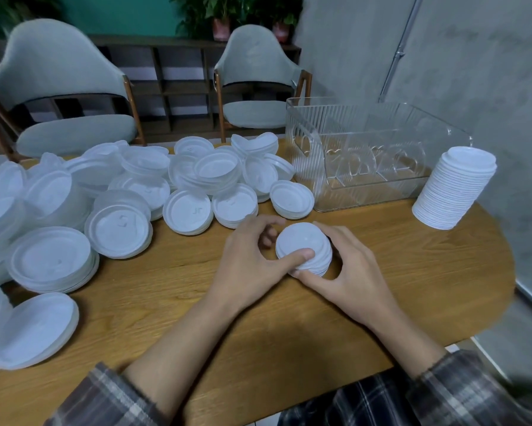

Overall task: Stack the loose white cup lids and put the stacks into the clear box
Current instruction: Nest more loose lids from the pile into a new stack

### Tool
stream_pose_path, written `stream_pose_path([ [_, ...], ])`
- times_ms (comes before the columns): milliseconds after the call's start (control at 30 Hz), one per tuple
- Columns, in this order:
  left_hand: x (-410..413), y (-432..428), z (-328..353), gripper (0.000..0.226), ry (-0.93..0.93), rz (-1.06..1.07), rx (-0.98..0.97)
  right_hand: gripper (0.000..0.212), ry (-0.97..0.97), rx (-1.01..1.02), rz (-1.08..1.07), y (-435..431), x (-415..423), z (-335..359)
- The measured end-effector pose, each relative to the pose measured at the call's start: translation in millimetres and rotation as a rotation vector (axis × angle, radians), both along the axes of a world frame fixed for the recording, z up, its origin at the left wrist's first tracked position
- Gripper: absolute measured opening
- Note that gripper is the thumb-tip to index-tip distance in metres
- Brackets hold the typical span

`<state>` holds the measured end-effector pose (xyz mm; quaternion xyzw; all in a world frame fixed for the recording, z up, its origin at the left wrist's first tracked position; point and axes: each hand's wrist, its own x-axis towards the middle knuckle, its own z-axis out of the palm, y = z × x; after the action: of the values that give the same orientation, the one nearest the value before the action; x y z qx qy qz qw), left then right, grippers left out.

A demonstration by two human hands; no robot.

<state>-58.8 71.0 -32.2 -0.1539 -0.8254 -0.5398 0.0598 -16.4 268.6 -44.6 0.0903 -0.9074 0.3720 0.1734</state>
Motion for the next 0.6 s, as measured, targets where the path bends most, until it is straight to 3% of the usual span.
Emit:
stream_pose_path([
  [167,1.5,-0.3,1.6,0.064,-0.043,-0.178,-0.020,0.071,0.006,-0.001,0.013,-0.8,-0.7,0.4],
  [300,-0.4,3.1,0.5,0.066,-0.020,-0.112,0.026,0.081,0.000,-0.015,0.002,-2.0,0.3,1.2],
  [600,-2.4,14.4,-4.2,0.063,0.082,-0.017,-0.095,0.090,0.001,-0.007,-0.001,0.0,-0.8,-2.0],
])
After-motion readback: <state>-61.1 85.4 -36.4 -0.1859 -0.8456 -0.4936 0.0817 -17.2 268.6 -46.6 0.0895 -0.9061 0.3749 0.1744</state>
